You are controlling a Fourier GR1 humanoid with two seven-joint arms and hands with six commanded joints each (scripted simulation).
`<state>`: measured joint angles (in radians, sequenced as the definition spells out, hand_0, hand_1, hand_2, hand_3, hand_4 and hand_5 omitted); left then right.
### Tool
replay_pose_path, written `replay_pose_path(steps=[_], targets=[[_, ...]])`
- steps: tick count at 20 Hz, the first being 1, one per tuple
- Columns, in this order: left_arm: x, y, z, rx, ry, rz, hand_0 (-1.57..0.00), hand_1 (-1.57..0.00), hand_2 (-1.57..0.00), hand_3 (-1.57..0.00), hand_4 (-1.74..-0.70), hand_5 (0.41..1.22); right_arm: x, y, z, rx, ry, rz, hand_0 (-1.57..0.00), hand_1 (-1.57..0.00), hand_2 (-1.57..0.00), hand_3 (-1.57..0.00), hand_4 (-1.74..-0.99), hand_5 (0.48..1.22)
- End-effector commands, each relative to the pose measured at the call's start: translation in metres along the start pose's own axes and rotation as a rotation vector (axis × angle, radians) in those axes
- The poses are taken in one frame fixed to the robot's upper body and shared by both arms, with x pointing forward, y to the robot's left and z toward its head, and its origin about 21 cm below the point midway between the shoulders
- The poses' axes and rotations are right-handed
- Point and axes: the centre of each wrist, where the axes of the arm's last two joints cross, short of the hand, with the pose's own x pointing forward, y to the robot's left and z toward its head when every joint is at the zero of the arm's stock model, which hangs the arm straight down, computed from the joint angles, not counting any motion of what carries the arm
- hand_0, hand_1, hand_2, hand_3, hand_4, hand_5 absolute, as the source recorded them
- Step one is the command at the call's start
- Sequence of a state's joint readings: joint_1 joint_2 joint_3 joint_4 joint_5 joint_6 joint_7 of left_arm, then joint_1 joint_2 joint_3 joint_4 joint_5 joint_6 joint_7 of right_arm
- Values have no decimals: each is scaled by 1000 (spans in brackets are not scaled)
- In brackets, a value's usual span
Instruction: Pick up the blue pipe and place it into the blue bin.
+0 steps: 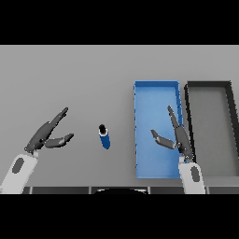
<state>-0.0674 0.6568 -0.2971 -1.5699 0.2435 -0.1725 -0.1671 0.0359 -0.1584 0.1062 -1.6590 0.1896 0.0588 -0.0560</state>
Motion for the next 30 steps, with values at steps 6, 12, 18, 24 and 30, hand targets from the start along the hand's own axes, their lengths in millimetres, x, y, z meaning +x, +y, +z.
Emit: replay_pose_path(steps=[6,12,18,24,30], targets=[[16,-39,1,-203,132,-30,1,1,1,1,-1047,483,0,-1,0,2,-3,-22,1,1,1,1,-1228,573],[14,-77,-16,-300,90,-39,1,1,1,1,-1123,470,2,-1,-2,-1,20,-14,1,1,1,1,-1210,570],[4,-104,-42,-277,47,-2,1,1,1,1,-1131,488,1,1,4,-5,-9,-33,1,1,1,1,-1206,554],[-12,-129,-60,-256,47,48,1,1,1,1,-1120,494,1,0,4,-7,-2,-42,1,1,1,1,-1201,548],[-14,-142,-81,-259,-6,153,1,-44,-166,-108,-1176,601,-1,-5,5,-3,2,-13,1,1,1,1,-1186,554]])
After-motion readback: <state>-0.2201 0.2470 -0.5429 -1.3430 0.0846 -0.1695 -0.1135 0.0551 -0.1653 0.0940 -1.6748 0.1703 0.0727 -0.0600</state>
